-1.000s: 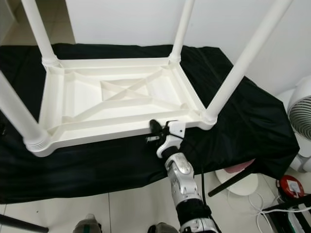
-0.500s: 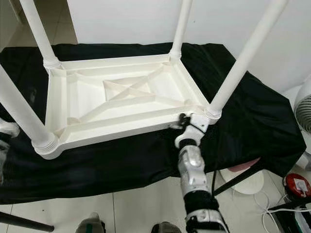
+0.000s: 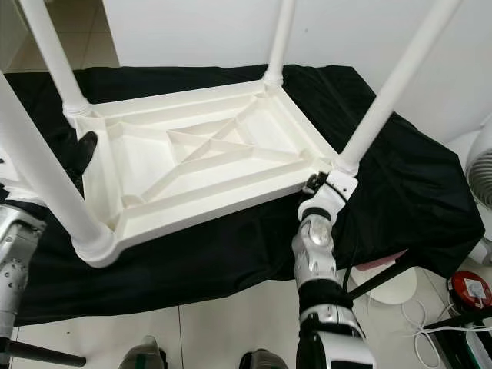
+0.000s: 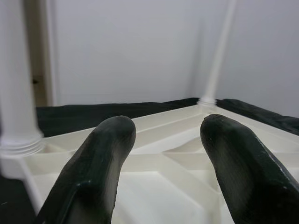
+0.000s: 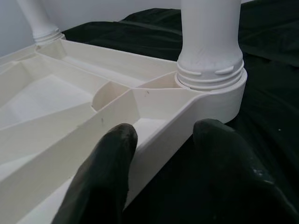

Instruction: Building children table

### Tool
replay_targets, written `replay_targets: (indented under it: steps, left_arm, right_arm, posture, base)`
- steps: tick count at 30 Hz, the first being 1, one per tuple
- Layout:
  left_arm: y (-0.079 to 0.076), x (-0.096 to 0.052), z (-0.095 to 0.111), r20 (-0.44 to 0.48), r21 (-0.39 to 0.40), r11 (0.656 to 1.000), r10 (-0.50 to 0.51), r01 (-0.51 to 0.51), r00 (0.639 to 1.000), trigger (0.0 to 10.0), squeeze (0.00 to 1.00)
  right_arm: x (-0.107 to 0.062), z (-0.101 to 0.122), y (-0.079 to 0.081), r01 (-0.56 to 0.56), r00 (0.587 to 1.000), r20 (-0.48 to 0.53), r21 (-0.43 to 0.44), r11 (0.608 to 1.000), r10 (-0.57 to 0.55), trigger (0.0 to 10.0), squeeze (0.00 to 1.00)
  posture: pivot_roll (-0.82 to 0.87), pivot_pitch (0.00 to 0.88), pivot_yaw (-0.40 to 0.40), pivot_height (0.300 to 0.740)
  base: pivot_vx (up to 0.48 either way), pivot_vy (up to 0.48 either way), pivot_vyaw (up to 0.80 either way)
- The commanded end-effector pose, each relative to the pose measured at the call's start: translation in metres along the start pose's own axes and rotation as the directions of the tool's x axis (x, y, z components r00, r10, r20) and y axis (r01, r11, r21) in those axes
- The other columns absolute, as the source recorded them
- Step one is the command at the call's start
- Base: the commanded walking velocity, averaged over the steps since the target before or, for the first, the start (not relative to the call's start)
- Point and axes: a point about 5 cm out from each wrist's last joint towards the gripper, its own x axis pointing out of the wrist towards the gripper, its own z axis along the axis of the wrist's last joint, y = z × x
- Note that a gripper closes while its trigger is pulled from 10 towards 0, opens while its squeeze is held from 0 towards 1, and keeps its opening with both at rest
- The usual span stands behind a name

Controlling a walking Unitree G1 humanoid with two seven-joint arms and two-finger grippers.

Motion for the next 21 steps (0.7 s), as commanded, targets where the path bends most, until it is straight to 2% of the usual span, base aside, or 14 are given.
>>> replay_targets:
  steps: [1, 3, 4, 5, 6, 13, 21]
  left_arm:
    - [-0.024, -0.002, -0.002, -0.002, -0.023, 0.939, -0.344, 0.344, 0.939, 10.0, 0.00]
    - [-0.036, -0.003, -0.002, 0.002, -0.037, 0.920, -0.391, 0.391, 0.920, 10.0, 0.00]
    - [-0.042, -0.004, -0.001, 0.004, -0.051, 0.908, -0.416, 0.416, 0.909, 10.0, 0.00]
    - [-0.042, -0.004, -0.001, 0.004, -0.051, 0.908, -0.416, 0.416, 0.909, 10.0, 0.00]
    - [-0.047, -0.005, -0.001, 0.007, -0.064, 0.898, -0.435, 0.435, 0.900, 10.0, 0.00]
    - [-0.056, -0.006, 0.002, 0.013, -0.072, 0.893, -0.445, 0.444, 0.896, 10.0, 0.00]
    - [-0.063, -0.007, 0.008, 0.023, -0.068, 0.893, -0.443, 0.444, 0.896, 10.0, 0.00]
  right_arm:
    - [0.001, -0.005, -0.004, 0.025, 0.999, -0.032, 0.013, 1.000, -0.024, 10.0, 1.00]
    - [0.011, -0.003, -0.002, 0.041, 0.997, -0.069, 0.034, 0.999, -0.039, 10.0, 1.00]
    - [0.018, -0.002, 0.000, 0.028, 0.993, -0.111, 0.034, 0.999, -0.024, 10.0, 0.19]
    - [0.018, -0.002, 0.000, 0.028, 0.993, -0.111, 0.034, 0.999, -0.024, 10.0, 0.19]
    - [0.023, 0.000, 0.001, 0.022, 0.990, -0.140, 0.034, 0.999, -0.017, 10.0, 0.00]
    - [0.038, 0.009, 0.003, -0.019, 0.980, -0.197, 0.032, 0.999, 0.025, 10.0, 0.00]
    - [0.045, 0.012, 0.007, -0.057, 0.969, -0.237, 0.061, 0.997, 0.070, 10.0, 0.00]
  posture:
    - [0.16, 0.026, -0.030, 0.740]
    - [0.16, 0.029, -0.032, 0.740]
    - [0.16, 0.029, -0.032, 0.740]
    - [0.16, 0.029, -0.032, 0.740]
    - [0.16, 0.029, -0.032, 0.740]
    - [0.16, 0.034, -0.034, 0.740]
    - [0.17, 0.035, -0.043, 0.740]
  base:
    - [0.000, 0.000, 0.00]
    - [0.000, 0.000, 0.00]
    - [0.000, 0.000, 0.00]
    - [0.000, 0.000, 0.00]
    - [0.000, 0.000, 0.00]
    - [0.000, 0.000, 0.00]
    - [0.000, 0.000, 0.00]
